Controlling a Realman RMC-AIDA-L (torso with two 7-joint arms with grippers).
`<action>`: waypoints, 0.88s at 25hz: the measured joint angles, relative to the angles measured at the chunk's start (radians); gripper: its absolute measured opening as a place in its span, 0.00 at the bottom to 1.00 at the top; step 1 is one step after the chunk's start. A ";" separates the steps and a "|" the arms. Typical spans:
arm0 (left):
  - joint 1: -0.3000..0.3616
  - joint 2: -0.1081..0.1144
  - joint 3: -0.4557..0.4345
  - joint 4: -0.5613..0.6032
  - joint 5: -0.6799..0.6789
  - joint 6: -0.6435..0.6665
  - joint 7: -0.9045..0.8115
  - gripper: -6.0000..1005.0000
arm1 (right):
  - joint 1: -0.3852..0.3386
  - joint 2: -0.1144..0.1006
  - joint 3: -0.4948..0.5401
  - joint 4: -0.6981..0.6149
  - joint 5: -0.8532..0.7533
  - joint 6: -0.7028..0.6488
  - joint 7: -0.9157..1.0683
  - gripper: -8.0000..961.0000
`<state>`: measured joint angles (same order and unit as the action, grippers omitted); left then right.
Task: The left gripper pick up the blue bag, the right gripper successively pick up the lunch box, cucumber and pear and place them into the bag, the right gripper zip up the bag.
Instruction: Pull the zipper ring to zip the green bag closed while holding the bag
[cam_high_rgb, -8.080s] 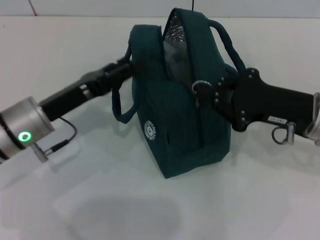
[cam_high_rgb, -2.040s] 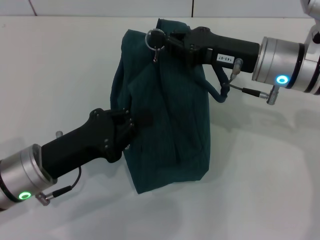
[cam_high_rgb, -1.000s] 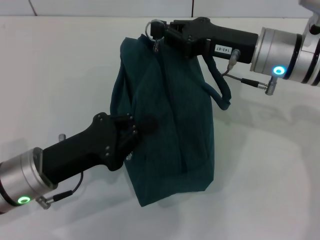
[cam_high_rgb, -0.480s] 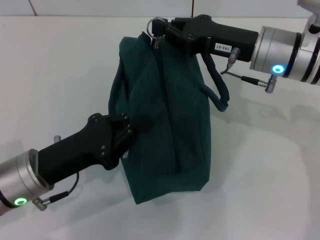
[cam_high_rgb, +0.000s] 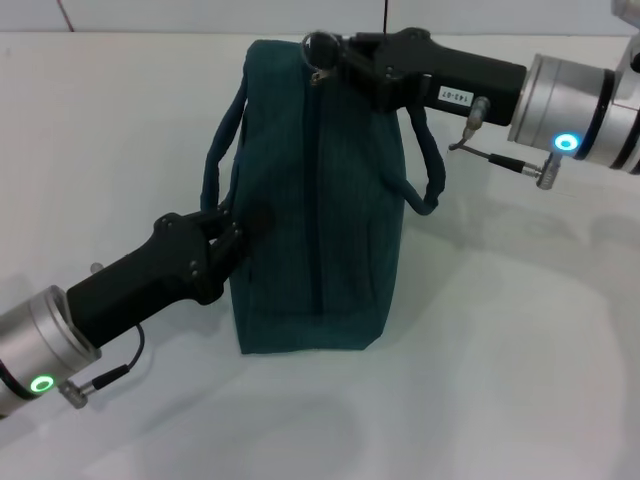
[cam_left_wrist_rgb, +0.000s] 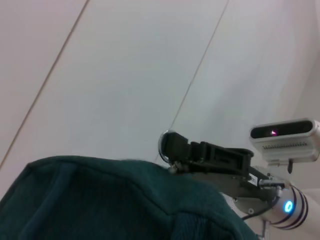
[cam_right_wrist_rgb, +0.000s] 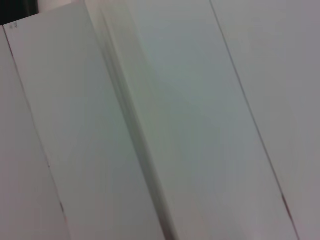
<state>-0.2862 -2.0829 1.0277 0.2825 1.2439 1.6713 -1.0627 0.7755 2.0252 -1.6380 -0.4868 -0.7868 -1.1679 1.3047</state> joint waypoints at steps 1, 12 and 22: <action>0.000 0.001 0.002 0.000 0.003 0.000 0.000 0.06 | 0.000 0.000 0.003 0.003 0.000 0.000 -0.003 0.13; 0.000 0.001 0.010 0.004 0.053 0.022 0.000 0.06 | 0.001 -0.002 0.007 0.008 -0.002 0.022 -0.017 0.13; 0.011 0.006 0.010 0.006 0.060 0.043 0.000 0.10 | 0.000 -0.002 0.008 0.017 -0.001 0.043 -0.043 0.14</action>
<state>-0.2755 -2.0765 1.0374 0.2886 1.3036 1.7141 -1.0631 0.7752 2.0232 -1.6297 -0.4693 -0.7882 -1.1250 1.2617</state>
